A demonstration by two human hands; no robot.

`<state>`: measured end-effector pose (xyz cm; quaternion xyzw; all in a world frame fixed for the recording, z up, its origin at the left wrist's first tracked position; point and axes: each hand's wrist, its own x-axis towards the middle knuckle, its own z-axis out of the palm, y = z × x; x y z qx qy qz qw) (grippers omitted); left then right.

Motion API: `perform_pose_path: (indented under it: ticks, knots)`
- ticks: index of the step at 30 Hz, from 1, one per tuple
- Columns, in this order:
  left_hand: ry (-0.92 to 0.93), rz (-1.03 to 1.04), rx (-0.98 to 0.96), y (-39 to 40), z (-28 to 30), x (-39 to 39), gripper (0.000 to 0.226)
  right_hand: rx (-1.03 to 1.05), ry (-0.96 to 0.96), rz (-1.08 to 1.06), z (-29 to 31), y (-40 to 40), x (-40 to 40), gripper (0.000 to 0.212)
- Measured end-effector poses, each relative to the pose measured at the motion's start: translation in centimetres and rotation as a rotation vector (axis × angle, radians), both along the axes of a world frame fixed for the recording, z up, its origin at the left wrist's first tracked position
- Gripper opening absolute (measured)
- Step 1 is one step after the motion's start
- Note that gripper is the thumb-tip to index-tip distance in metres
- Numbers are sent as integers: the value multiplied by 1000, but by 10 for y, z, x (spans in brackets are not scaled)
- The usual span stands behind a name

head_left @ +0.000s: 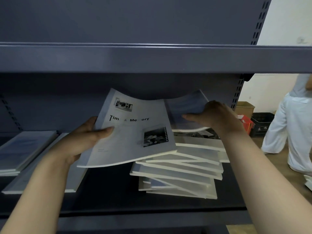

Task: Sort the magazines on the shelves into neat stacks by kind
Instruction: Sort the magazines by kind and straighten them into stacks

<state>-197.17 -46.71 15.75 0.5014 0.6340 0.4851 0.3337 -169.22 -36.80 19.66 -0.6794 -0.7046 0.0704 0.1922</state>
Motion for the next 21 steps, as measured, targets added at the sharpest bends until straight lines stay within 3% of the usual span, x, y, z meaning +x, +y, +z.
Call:
perform_pose_path:
  ticks: [6, 11, 14, 18, 21]
  knots:
    - [-165, 64, 50, -9, -3, -17, 27, 147, 82, -72, 19, -13, -20, 44]
    - [-205, 84, 78, -19, -11, -44, 26, 246, 92, 3, 40, -35, -50, 37]
    - [-247, 135, 55, -28, -12, -67, 27, 226, 182, 71, 49, -48, -70, 37]
    - [-237, 174, 24, -40, -16, -106, 32, 218, 159, 153, 46, -56, -108, 40]
    - [-223, 183, 23, -51, -21, -133, 19, 228, 131, 205, 28, -60, -139, 34]
